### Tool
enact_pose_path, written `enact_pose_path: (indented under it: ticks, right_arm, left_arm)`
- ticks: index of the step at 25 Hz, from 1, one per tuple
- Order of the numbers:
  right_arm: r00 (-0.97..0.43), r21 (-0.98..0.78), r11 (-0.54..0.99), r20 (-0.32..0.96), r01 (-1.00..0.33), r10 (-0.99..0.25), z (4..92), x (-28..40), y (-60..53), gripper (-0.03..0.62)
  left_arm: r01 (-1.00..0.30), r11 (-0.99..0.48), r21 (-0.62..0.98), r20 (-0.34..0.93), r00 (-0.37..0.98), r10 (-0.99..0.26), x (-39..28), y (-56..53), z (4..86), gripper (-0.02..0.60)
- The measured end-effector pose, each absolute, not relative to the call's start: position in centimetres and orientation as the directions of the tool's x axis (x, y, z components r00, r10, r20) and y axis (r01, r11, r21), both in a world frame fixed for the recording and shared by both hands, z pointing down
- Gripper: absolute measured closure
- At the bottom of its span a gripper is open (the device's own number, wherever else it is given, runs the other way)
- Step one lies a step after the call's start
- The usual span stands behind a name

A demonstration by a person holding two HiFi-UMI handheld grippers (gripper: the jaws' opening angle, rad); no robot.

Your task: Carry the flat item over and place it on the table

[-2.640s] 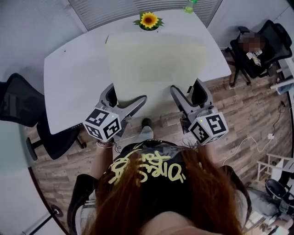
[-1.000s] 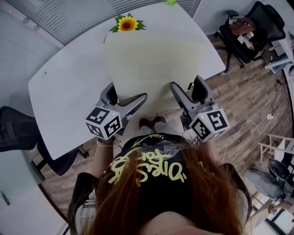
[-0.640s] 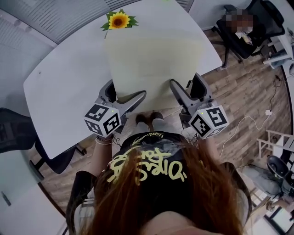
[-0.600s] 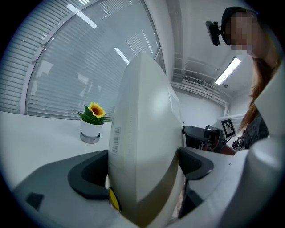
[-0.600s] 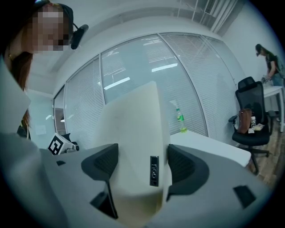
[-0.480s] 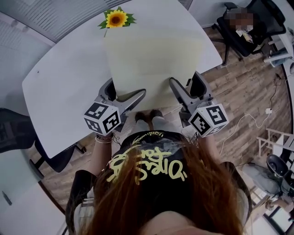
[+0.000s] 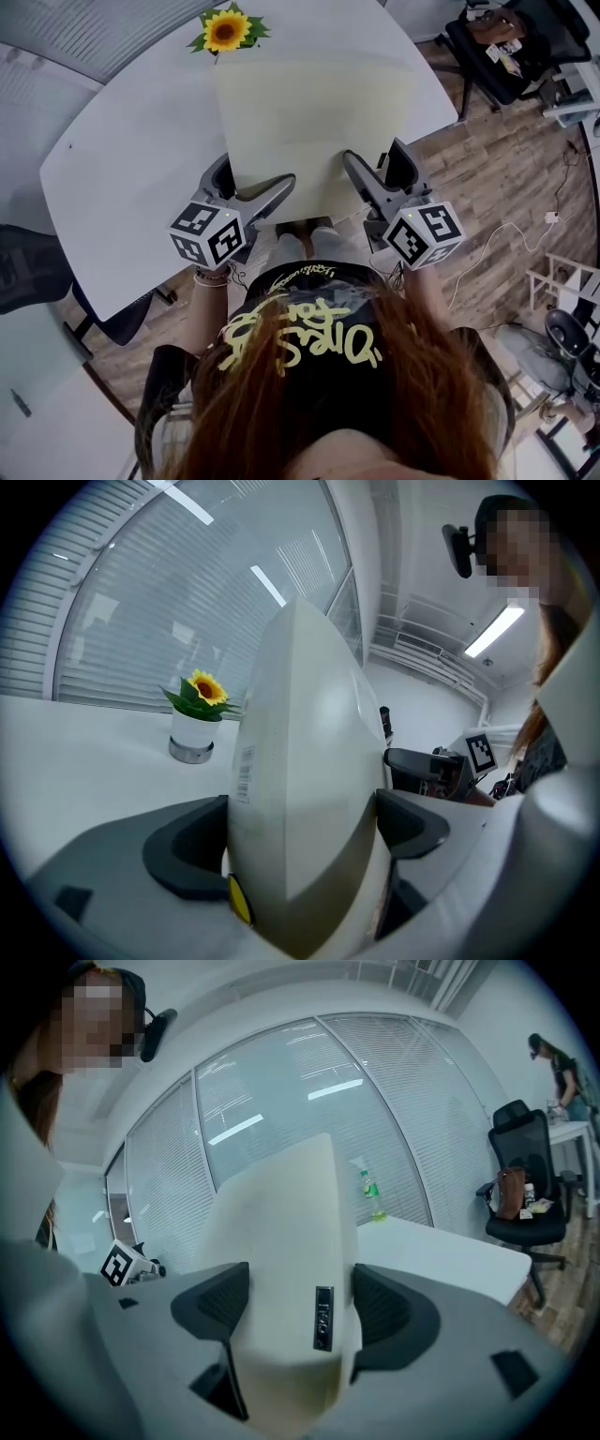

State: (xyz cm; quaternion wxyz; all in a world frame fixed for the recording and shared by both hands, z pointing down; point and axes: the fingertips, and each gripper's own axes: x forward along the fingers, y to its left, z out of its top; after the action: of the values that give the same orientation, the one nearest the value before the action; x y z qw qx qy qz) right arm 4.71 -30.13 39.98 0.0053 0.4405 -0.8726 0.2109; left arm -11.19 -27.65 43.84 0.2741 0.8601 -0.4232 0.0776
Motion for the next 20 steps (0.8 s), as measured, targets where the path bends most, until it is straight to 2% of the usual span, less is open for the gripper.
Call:
enact_pose_path:
  ticks: [20]
  right_arm:
    - [-0.591, -0.369, 0.49, 0.241, -0.789, -0.77, 43.5, 4.3, -35.0, 0.25]
  left_arm:
    - [-0.765, -0.408, 0.498, 0.378, 0.615, -0.692, -11.8, -32.4, 46.5, 0.091]
